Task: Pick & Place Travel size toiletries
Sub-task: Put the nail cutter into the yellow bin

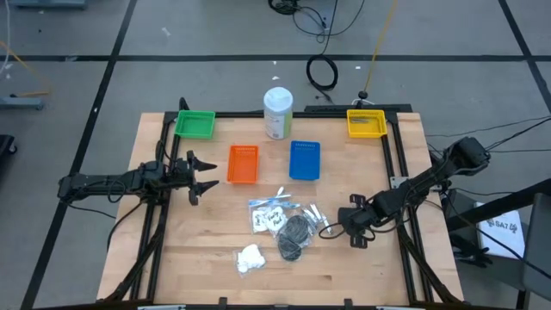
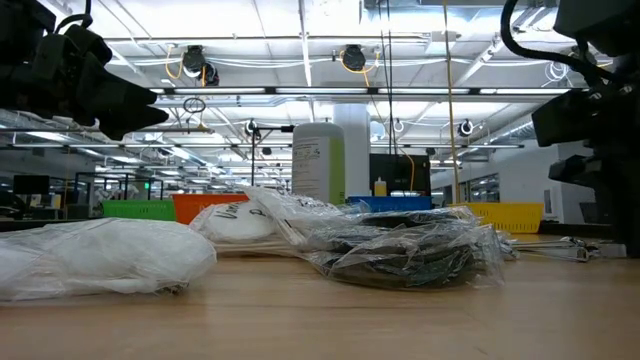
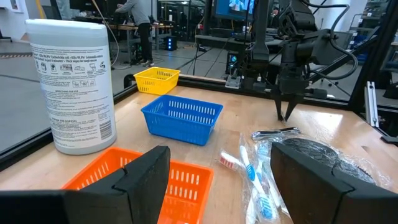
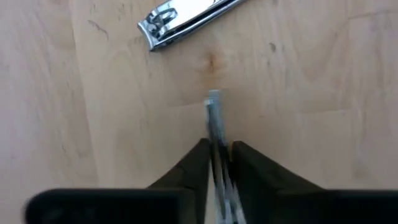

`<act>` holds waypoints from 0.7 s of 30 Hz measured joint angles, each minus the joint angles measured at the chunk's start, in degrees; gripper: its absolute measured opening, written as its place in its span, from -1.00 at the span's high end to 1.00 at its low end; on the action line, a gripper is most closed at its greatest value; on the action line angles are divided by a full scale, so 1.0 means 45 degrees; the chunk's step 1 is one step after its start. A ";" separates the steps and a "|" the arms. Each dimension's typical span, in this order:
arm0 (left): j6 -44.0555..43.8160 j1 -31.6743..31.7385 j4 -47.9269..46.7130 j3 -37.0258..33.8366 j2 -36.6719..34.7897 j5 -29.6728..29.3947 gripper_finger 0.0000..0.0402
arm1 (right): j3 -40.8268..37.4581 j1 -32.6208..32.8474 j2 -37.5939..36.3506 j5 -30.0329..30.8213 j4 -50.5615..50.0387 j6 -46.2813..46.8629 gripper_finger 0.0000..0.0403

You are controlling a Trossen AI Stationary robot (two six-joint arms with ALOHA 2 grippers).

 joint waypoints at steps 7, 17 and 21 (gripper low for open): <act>0.0001 0.0003 0.0000 0.0000 0.0002 0.0000 -0.36 | 0.0062 -0.0898 0.0000 0.1247 0.2211 0.0563 0.87; -0.0001 0.0000 -0.0008 0.0000 0.0001 0.0000 -0.36 | 0.0563 -0.2590 -0.1402 0.1713 0.5262 -0.1536 0.93; -0.0001 0.0000 -0.0004 0.0000 0.0003 0.0000 -0.36 | 0.0617 -0.3564 -0.2797 0.1776 0.5969 -0.2723 0.91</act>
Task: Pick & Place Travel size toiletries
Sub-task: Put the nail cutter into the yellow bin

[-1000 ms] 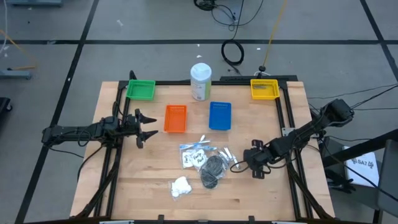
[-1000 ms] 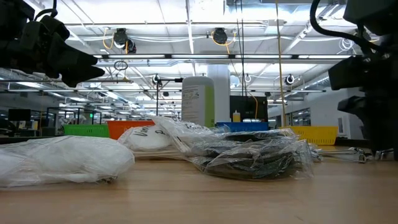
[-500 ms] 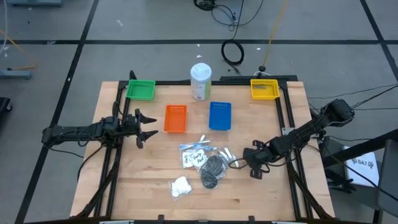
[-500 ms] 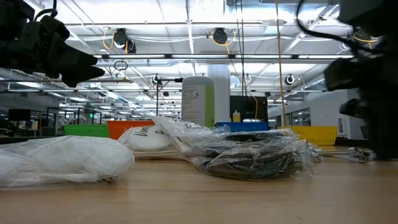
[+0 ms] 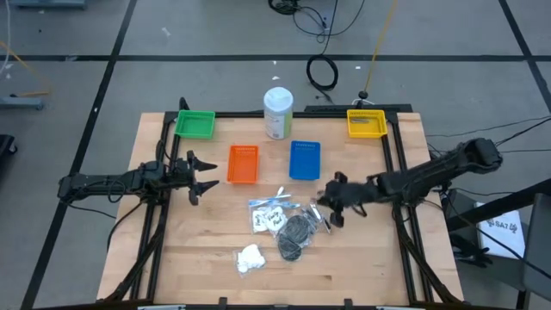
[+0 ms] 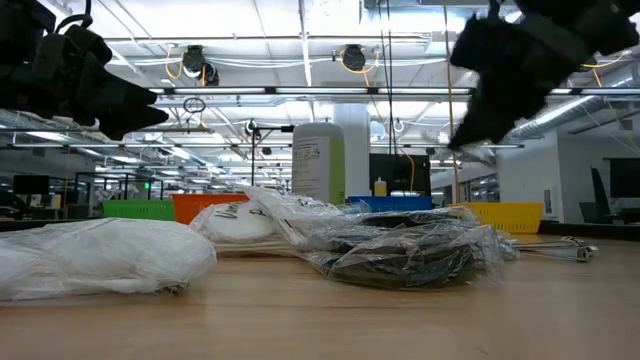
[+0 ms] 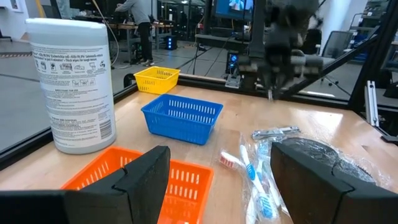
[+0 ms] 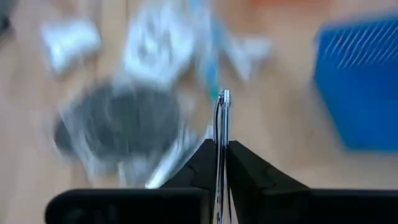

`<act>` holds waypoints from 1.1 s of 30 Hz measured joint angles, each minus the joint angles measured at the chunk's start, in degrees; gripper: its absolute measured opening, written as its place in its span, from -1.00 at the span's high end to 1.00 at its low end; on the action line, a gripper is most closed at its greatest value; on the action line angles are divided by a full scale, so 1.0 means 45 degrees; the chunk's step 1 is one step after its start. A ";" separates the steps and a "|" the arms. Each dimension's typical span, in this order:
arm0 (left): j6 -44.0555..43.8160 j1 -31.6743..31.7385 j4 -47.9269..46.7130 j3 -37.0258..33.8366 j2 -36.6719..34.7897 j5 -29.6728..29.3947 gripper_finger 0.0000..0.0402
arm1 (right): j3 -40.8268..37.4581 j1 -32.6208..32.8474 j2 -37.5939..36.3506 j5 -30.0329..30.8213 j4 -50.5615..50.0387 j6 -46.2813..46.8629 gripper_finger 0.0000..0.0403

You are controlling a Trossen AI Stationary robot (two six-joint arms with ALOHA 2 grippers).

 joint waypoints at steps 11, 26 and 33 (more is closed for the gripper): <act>0.0004 0.0004 0.0004 0.0000 -0.0003 0.0000 -0.36 | 0.0015 -0.6141 -0.3664 0.2317 -0.0707 -0.1302 0.91; 0.0000 0.0002 0.0004 0.0000 -0.0003 0.0000 -0.36 | 0.0020 -1.5708 -0.1128 -0.1700 -0.0502 -0.3618 0.91; 0.0003 0.0003 0.0004 0.0000 0.0000 -0.0002 -0.36 | 0.0020 -1.6506 0.0717 -0.2083 0.0153 -0.4438 0.86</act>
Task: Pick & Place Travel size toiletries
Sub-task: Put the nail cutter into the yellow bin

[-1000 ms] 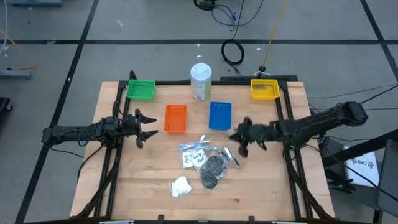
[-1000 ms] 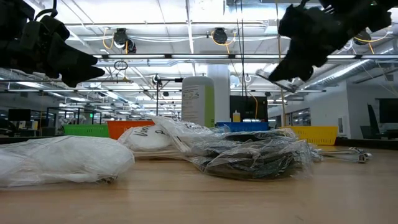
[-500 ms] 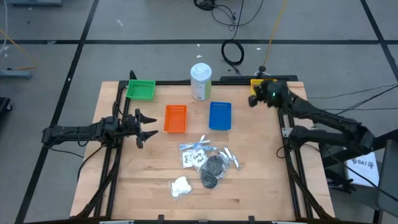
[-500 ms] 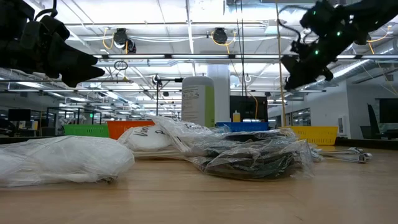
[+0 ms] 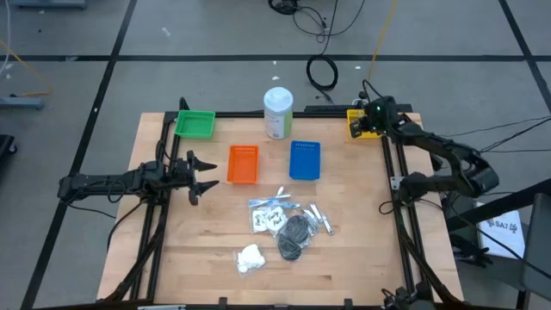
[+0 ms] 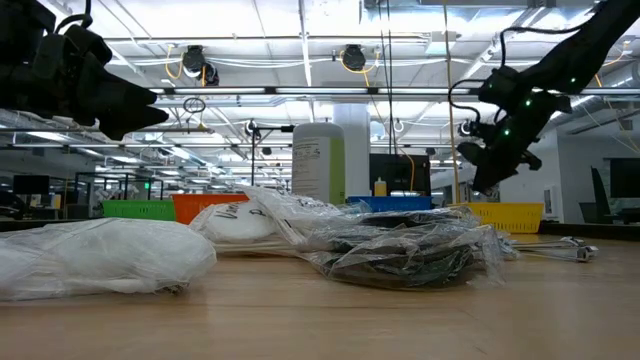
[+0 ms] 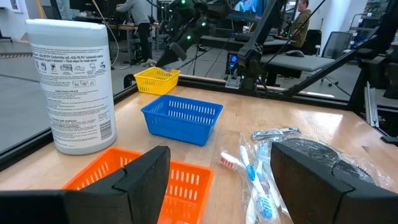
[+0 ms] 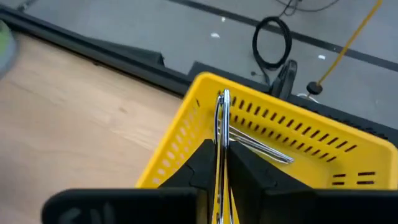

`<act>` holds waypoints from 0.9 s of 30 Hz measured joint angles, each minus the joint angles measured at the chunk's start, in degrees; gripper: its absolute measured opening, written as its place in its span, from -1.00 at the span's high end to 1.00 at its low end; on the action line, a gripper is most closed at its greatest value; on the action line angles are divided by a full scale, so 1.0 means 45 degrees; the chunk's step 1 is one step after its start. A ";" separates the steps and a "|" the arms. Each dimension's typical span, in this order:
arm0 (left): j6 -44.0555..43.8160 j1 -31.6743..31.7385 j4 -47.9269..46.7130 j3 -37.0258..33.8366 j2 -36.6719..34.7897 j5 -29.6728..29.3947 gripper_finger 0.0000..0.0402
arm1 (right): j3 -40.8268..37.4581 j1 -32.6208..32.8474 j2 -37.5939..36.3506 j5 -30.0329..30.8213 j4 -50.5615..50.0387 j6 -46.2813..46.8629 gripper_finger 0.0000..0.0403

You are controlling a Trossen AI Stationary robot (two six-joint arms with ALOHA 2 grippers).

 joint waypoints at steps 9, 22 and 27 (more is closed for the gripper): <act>0.0002 -0.0003 0.0000 0.0000 -0.0003 -0.0003 -0.36 | 0.0010 -0.0056 0.0545 0.0000 0.1028 0.0034 0.64; 0.0001 -0.0003 0.0000 0.0000 -0.0003 -0.0003 -0.36 | 0.0019 0.0033 0.0467 -0.3053 0.1477 0.1249 0.63; 0.0002 -0.0001 0.0000 -0.0002 -0.0003 -0.0003 -0.36 | 0.0019 0.0865 0.0458 -0.6815 0.3461 0.3359 0.63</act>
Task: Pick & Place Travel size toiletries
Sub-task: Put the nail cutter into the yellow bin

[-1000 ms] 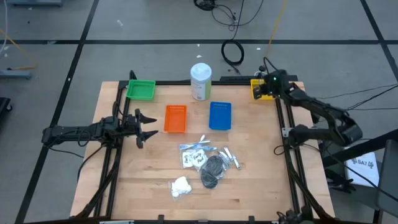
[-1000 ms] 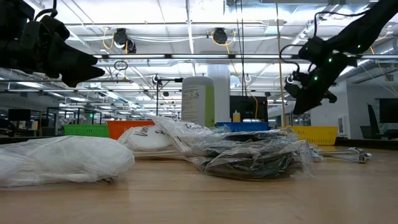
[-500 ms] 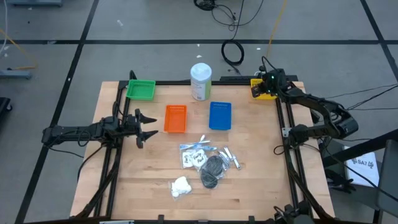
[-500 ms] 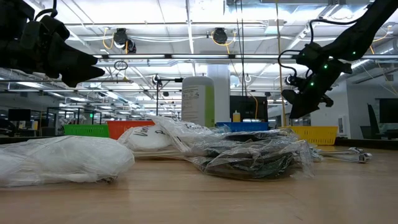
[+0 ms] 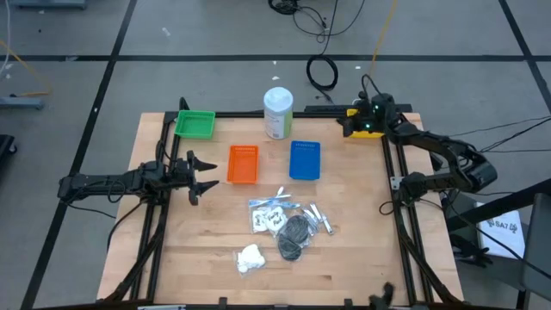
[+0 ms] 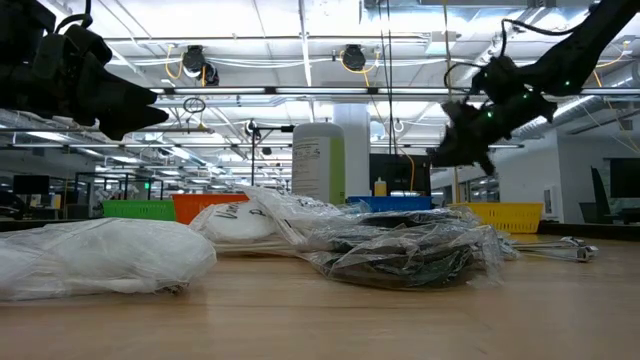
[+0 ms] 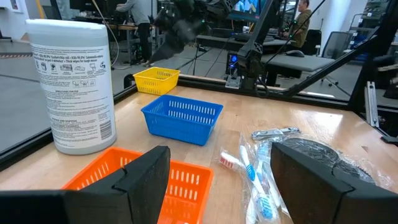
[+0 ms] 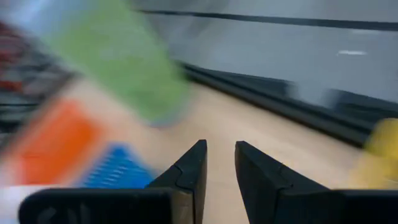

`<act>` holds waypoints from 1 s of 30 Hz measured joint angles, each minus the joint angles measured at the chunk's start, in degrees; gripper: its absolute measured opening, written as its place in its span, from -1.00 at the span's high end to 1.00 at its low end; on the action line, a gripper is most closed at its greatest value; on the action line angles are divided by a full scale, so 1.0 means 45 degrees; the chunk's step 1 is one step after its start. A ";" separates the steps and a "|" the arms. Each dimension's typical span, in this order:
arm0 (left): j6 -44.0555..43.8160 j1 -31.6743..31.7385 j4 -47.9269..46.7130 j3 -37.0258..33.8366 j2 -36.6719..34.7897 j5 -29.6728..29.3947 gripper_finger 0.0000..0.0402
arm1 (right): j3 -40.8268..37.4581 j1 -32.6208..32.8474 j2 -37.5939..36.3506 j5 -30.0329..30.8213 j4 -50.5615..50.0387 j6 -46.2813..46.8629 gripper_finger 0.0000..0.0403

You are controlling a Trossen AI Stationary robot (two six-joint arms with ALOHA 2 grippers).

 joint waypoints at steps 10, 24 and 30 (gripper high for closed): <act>-0.0002 0.0001 0.0002 0.0001 0.0005 0.0000 -0.36 | -0.0170 0.5809 -0.0005 -0.4855 0.9565 0.3937 0.60; -0.0005 0.0003 0.0000 0.0002 0.0004 0.0000 -0.36 | 0.2247 1.5319 0.0007 0.1636 0.4039 -0.0890 -0.22; 0.0000 -0.0002 0.0000 0.0001 0.0004 0.0000 -0.36 | 0.5444 1.7345 0.0694 0.9253 -0.7190 -0.0134 -0.27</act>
